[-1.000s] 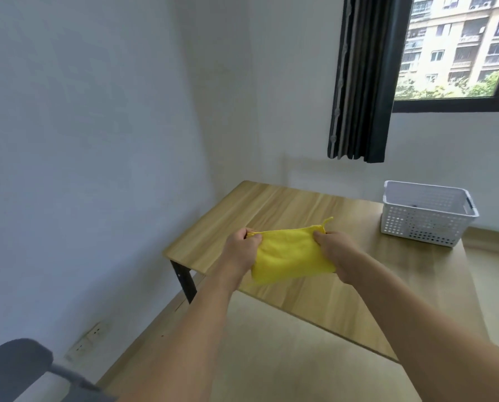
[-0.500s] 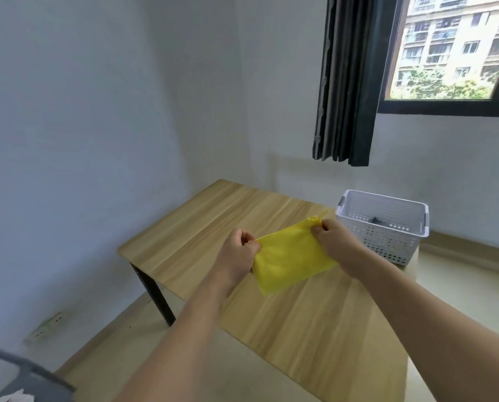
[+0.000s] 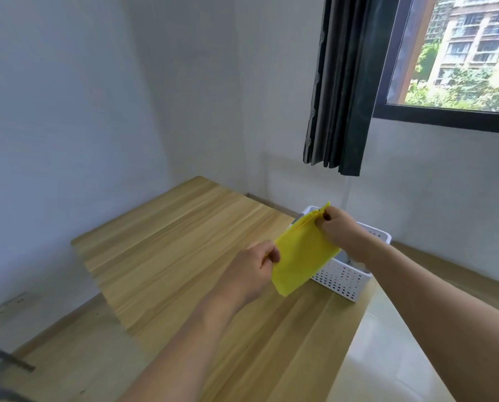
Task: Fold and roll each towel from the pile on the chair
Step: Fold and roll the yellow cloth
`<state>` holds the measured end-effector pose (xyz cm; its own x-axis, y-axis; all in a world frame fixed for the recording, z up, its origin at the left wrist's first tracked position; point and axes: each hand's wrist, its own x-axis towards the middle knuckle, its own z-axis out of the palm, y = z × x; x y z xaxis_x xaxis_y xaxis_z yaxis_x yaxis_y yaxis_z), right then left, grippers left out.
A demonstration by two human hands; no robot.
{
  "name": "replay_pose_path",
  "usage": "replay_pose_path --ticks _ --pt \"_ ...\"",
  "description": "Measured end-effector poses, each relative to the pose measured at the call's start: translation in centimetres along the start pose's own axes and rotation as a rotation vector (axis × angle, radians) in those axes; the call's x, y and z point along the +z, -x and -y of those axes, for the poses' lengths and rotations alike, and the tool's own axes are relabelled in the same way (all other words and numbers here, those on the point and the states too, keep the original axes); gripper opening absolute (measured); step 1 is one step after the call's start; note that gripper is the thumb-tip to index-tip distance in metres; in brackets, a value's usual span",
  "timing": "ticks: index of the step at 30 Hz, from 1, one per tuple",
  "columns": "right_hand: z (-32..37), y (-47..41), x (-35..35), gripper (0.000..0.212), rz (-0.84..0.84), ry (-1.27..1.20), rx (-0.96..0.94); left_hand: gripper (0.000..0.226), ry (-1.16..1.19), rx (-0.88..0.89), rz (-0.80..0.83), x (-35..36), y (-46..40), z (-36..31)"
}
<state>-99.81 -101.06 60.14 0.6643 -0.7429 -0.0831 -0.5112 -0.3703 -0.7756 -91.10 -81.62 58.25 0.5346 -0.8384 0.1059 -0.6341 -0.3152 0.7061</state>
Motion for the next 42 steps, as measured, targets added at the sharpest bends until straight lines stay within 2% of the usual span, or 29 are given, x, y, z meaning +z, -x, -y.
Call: replay_pose_path --ticks 6,11,17,19,27,31,36,42 --pt "-3.5 -9.1 -5.6 0.015 -0.109 0.048 -0.061 0.024 -0.192 0.015 -0.108 4.6 -10.5 -3.0" --pt "-9.4 -20.1 -7.0 0.009 -0.052 0.150 -0.033 0.030 -0.371 -0.106 -0.078 11.3 -21.1 -3.0" --pt "-17.2 -29.1 -3.8 0.010 0.103 0.233 0.013 0.033 -0.553 -0.385 0.165 19.0 -30.2 0.3" --pt "-19.1 -31.4 -1.9 0.018 0.163 0.258 0.034 0.030 -0.622 -0.460 0.253 20.8 -32.8 1.8" --pt "-22.9 -35.9 5.3 0.020 0.348 0.421 -0.041 0.031 -0.773 -0.706 0.622 25.7 -37.4 7.4" --pt "-24.5 -37.2 8.2 0.027 0.355 0.460 0.010 0.033 -0.771 -0.738 0.678 27.0 -37.9 9.6" --pt "-26.1 -38.0 10.4 0.039 0.452 0.564 0.105 0.037 -0.791 -0.744 0.750 28.6 -38.5 11.4" --pt "-26.3 -38.3 10.8 0.037 0.460 0.602 0.151 0.035 -0.835 -0.793 0.859 30.0 -38.6 12.0"
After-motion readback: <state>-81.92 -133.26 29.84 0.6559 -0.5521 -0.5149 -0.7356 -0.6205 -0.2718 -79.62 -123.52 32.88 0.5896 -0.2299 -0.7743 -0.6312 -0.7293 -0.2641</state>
